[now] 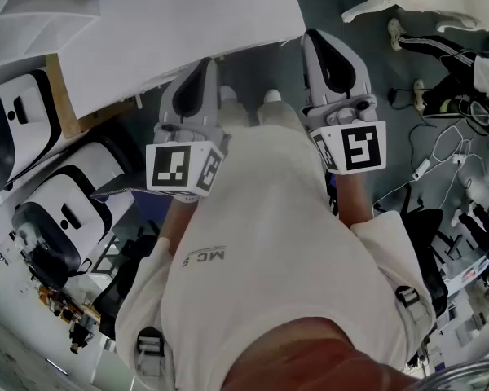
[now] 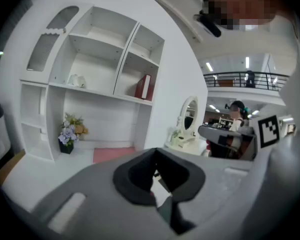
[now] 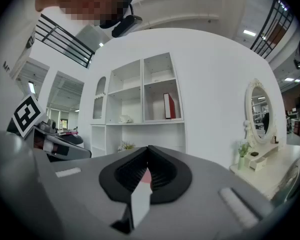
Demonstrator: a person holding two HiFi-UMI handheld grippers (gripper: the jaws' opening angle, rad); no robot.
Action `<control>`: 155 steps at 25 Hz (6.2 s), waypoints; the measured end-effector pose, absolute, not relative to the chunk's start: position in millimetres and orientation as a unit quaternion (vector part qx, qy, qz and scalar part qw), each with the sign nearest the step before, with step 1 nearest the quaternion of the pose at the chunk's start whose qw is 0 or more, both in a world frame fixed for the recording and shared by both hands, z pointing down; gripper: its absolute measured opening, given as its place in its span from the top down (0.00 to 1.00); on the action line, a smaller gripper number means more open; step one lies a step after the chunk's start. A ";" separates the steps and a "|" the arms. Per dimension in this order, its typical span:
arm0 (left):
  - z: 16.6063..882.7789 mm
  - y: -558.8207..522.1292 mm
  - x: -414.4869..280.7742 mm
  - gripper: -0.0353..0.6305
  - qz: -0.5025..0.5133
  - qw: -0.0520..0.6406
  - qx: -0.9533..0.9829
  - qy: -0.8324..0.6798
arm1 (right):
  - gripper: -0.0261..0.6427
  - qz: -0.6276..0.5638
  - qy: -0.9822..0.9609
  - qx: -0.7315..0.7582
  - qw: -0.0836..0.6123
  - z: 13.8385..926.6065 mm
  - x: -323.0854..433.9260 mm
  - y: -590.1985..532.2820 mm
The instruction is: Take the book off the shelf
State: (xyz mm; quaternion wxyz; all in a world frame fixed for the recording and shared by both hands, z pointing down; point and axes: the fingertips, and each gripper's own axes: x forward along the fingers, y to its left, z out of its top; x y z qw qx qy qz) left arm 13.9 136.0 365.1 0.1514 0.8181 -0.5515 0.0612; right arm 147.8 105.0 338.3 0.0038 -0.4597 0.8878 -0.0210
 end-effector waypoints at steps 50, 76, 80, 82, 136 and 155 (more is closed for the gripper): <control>327.2 -79.7 -52.0 0.94 0.019 0.125 0.866 -0.484 | 0.96 0.005 0.862 -0.502 0.072 279.0 60.6 -93.8; 284.7 -125.9 -58.8 0.94 0.004 0.098 0.870 -0.483 | 0.75 0.078 0.861 -0.498 0.072 217.5 23.3 -160.3; 278.3 -127.1 -68.6 0.94 -0.004 0.098 0.867 -0.489 | 0.66 0.087 0.858 -0.500 0.075 205.4 14.2 -171.5; 278.1 -126.4 -70.6 0.94 -0.007 0.099 0.867 -0.489 | 0.63 0.091 0.854 -0.507 0.077 201.9 12.2 -179.6; 314.4 -116.7 -54.6 0.94 0.007 0.130 0.875 -0.467 | 0.71 0.057 0.809 -0.582 0.059 188.1 51.7 -282.6; 305.1 -102.6 -44.6 0.94 0.018 0.145 0.886 -0.440 | 0.71 0.054 0.822 -0.562 0.072 180.1 79.2 -164.2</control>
